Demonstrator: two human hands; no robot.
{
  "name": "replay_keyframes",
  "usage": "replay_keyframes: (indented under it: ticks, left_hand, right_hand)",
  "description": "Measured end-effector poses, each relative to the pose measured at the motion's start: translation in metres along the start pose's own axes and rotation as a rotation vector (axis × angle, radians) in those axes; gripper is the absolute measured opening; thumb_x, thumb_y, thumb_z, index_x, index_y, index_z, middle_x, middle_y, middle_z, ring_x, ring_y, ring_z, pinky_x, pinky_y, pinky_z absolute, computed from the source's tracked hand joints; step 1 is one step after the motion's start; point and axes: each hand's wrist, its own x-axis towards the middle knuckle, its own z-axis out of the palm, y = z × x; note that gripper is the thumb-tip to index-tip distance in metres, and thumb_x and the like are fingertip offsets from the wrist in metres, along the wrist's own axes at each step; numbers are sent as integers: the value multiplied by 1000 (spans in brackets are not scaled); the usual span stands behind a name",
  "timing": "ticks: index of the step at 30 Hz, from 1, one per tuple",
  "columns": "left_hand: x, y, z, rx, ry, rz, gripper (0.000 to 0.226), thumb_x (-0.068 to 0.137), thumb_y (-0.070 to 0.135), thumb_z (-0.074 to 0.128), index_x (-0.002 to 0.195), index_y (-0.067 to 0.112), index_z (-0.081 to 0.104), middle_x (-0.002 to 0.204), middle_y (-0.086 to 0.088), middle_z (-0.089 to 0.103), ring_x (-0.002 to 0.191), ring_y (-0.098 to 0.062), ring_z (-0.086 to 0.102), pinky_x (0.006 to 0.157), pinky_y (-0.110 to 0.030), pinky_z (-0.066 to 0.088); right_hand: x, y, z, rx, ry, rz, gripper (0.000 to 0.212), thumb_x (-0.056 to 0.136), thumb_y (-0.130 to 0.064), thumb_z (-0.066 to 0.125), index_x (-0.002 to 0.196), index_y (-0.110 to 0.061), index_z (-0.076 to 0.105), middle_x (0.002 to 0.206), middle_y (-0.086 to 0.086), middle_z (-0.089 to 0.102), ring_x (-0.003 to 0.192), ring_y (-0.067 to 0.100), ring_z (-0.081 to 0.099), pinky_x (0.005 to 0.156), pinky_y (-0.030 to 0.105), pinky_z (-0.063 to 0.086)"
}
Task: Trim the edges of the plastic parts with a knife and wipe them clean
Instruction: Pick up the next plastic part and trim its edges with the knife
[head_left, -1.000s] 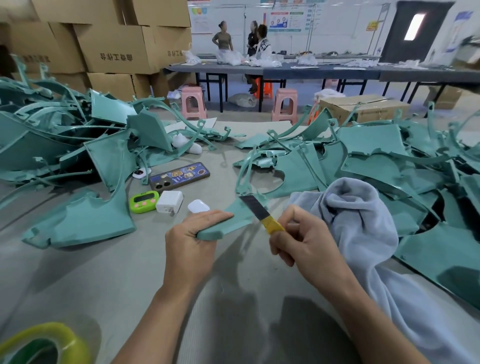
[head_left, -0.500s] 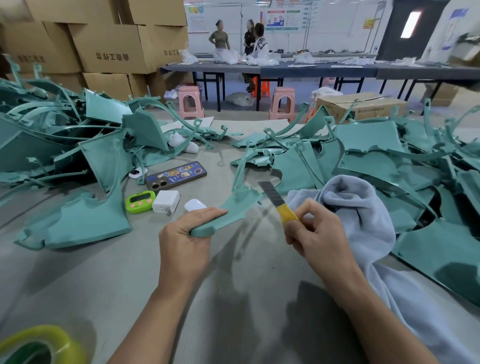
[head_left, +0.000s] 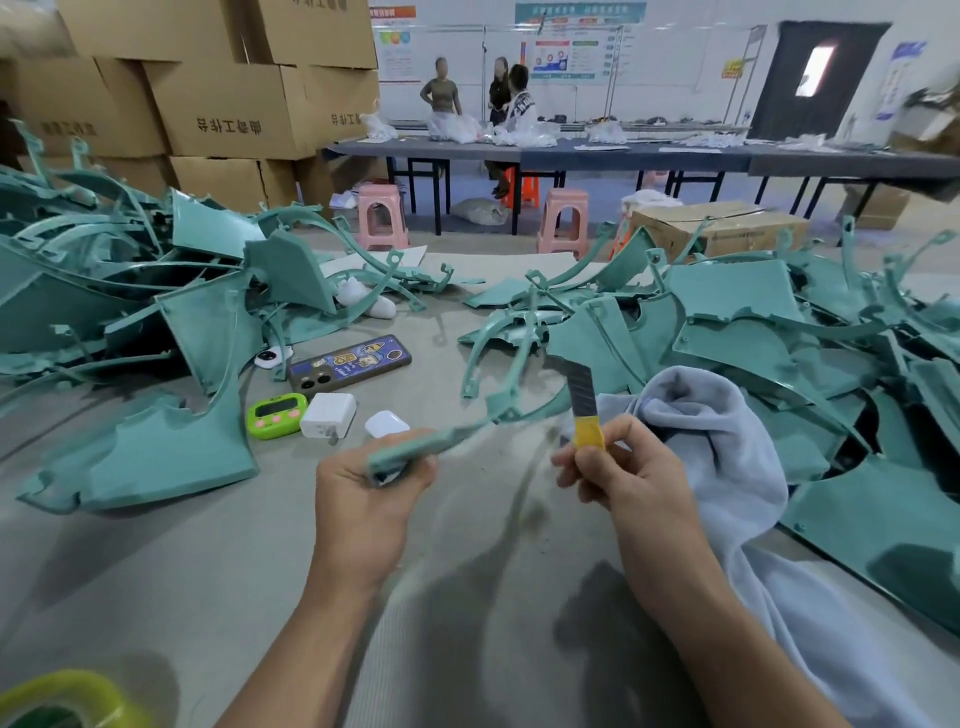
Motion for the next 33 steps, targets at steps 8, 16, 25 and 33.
replay_keyframes:
  ticks: [8, 16, 25, 33]
  left_hand:
    - [5, -15, 6, -565, -41, -562, 49, 62, -14, 55, 101, 5, 77, 108, -13, 76, 101, -30, 72, 93, -43, 57]
    - [7, -16, 1, -422, 27, -449, 61, 41, -9, 43, 96, -2, 69, 97, -14, 70, 93, -28, 66, 79, -33, 52]
    - [4, -21, 2, -218, 61, -483, 50, 43, -7, 53, 85, 5, 77, 96, -14, 77, 88, -30, 71, 75, -34, 55]
    - [10, -22, -4, -339, 204, -501, 64, 60, -28, 27, 78, 9, 76, 84, -7, 71, 76, -27, 64, 59, -25, 47]
  right_hand:
    - [1, -1, -1, 61, -33, 55, 19, 95, 4, 61, 79, -7, 59, 86, 13, 76, 71, 17, 60, 67, 28, 47]
    - [4, -1, 1, 442, 13, 270, 19, 86, 2, 66, 78, -16, 65, 81, 2, 63, 76, 12, 59, 96, 39, 50]
    - [7, -8, -9, 601, 144, 276, 11, 90, 4, 61, 87, -6, 62, 108, 14, 61, 102, 29, 56, 115, 53, 40]
    - [7, 1, -12, 81, 159, 71, 22, 83, 5, 72, 70, -12, 74, 76, -1, 73, 71, 12, 62, 71, 29, 53]
